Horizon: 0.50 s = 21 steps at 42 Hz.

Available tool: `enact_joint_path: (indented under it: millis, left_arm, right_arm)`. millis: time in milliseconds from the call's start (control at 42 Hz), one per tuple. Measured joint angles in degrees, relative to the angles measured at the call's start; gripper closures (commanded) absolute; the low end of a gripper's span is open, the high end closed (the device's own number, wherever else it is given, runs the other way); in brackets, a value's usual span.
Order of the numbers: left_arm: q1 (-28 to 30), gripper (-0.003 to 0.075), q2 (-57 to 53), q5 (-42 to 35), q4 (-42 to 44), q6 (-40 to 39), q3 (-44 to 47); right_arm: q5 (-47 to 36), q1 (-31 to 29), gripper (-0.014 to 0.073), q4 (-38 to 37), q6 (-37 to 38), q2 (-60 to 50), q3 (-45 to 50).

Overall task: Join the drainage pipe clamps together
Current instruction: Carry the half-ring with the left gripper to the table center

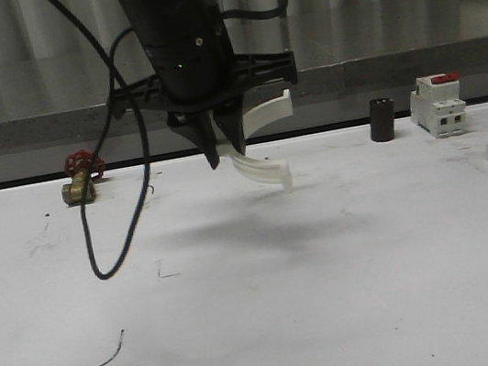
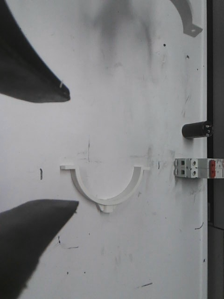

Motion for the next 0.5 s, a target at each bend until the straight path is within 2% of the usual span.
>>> enact_joint_path:
  millis: [143,500]
  left_arm:
    - [-0.1,0.072,3.1,0.3,-0.2,-3.4,-0.3]
    - [-0.1,0.072,5.8,2.8,-1.3,-4.9,-0.3]
  right_arm:
    - [0.0,0.0,0.0113,0.0,0.0,0.0,0.0]
    - [0.0,0.0,0.0113,0.0,0.0,0.0,0.0]
